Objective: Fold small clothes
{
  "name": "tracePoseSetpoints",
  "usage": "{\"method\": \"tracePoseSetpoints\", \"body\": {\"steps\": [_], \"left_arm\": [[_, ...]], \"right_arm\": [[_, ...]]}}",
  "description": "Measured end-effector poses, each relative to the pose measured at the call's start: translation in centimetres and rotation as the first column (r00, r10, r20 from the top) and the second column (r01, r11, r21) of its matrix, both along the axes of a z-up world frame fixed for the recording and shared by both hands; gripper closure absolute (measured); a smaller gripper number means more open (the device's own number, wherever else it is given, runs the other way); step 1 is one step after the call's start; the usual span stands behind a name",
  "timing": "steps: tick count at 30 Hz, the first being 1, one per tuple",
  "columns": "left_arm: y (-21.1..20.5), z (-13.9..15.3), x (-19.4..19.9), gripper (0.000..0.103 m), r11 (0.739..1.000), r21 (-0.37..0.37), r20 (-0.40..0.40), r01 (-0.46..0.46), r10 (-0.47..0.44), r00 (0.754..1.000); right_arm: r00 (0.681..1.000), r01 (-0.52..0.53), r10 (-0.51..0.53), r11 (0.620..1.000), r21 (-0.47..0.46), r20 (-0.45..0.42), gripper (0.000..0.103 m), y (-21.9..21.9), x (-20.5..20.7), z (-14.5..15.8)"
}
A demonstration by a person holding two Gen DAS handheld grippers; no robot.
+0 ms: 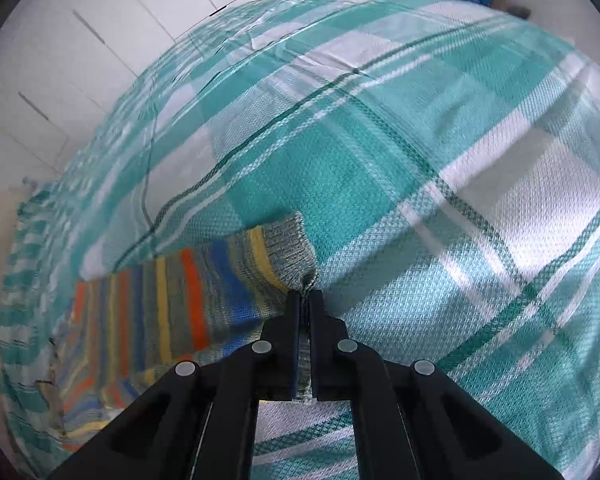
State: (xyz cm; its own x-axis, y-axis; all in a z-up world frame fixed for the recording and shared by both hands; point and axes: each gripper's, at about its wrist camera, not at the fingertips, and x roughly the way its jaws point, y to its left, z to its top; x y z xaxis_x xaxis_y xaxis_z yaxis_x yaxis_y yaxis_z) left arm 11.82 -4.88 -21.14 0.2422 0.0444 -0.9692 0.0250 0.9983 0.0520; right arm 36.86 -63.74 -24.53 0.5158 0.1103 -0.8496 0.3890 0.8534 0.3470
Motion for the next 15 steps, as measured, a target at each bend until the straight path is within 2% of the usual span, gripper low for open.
{"method": "tracePoseSetpoints", "body": {"steps": [2, 3, 5, 6, 7, 10, 11, 12, 15], "left_arm": [[0.0, 0.2, 0.0, 0.007, 1.0, 0.004, 0.006, 0.009, -0.009, 1.0], [0.0, 0.3, 0.0, 0.007, 1.0, 0.009, 0.012, 0.013, -0.013, 1.0], [0.1, 0.3, -0.2, 0.007, 1.0, 0.014, 0.02, 0.012, -0.012, 1.0], [0.1, 0.3, -0.2, 0.007, 1.0, 0.011, 0.02, 0.009, -0.009, 1.0], [0.3, 0.3, -0.3, 0.007, 1.0, 0.002, 0.018, 0.001, -0.001, 1.0], [0.7, -0.1, 0.1, 0.007, 1.0, -0.027, 0.008, -0.015, 0.015, 1.0], [0.7, -0.2, 0.2, 0.007, 0.999, -0.031, 0.007, -0.017, 0.017, 1.0], [0.7, -0.3, 0.2, 0.007, 0.999, -0.032, 0.006, -0.018, 0.018, 1.0], [0.6, -0.1, 0.3, 0.007, 1.0, -0.025, 0.007, -0.009, 0.009, 1.0]], "right_arm": [[1.0, -0.021, 0.021, 1.0, -0.017, 0.004, 0.098, 0.7, 0.3, 0.3], [1.0, -0.024, 0.023, 0.999, 0.023, 0.014, 0.091, 0.4, 0.3, 0.4], [0.999, 0.003, -0.008, 0.993, 0.121, 0.043, 0.07, -1.2, -0.4, 0.8], [0.998, 0.017, -0.027, 0.988, 0.152, 0.061, 0.055, -1.7, -0.9, 0.9], [0.996, 0.041, -0.056, 0.982, 0.185, 0.074, 0.054, -2.2, -2.1, 1.4], [0.996, 0.077, -0.088, 0.954, 0.288, 0.026, 0.057, -2.7, -4.5, 1.3], [0.995, 0.089, -0.098, 0.927, 0.365, 0.005, 0.057, -2.5, -5.3, 0.6], [0.995, 0.092, -0.098, 0.91, 0.405, -0.007, 0.058, -2.2, -5.7, 0.2], [0.992, 0.119, -0.119, 0.884, 0.452, -0.029, 0.059, -1.5, -5.1, -1.4]]}}
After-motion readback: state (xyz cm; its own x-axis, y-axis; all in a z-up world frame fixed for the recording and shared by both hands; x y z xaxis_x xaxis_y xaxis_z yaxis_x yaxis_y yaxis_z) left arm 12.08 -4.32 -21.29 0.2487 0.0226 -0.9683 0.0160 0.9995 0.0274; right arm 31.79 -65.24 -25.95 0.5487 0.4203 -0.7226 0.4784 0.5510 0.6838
